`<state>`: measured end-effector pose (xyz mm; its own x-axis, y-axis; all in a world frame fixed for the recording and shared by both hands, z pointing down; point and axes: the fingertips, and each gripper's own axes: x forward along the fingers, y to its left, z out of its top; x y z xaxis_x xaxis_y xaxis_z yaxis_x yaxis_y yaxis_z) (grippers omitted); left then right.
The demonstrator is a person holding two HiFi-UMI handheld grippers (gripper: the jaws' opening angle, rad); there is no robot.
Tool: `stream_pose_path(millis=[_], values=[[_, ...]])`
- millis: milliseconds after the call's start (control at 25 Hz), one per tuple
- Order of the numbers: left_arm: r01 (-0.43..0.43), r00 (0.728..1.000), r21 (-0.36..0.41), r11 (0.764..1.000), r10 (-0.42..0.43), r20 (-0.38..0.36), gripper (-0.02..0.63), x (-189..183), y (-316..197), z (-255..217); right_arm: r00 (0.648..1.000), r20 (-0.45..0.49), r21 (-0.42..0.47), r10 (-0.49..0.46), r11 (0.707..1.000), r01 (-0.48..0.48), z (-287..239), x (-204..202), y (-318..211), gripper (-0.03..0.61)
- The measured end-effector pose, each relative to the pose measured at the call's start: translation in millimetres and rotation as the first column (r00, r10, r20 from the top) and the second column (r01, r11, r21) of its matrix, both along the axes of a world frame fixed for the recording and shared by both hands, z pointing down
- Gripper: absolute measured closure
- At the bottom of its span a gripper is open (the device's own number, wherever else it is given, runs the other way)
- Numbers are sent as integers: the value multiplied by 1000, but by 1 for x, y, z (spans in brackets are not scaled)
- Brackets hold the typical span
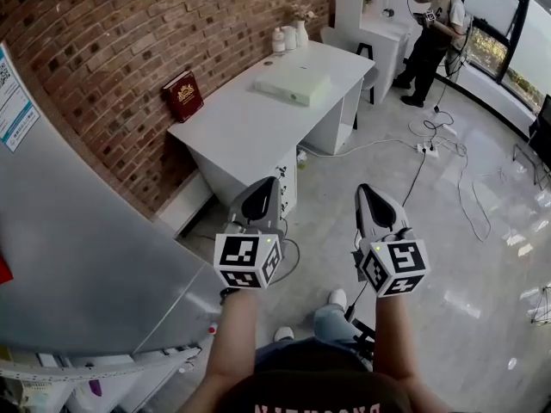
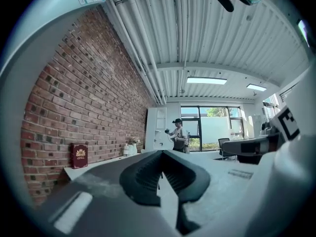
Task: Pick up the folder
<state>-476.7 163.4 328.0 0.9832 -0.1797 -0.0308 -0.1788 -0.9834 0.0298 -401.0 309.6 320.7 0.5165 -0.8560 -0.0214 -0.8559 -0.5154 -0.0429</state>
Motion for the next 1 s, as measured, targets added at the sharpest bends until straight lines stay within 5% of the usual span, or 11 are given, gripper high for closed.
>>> stream_pose_path(millis=[480, 1000], values=[[79, 997, -20, 997, -79, -4, 615, 138, 12, -5, 984, -77, -79, -160, 985, 154, -7, 132, -6, 578], [95, 994, -17, 995, -94, 56, 615, 227, 1, 18, 987, -48, -82, -150, 986, 146, 6, 228, -15, 578]])
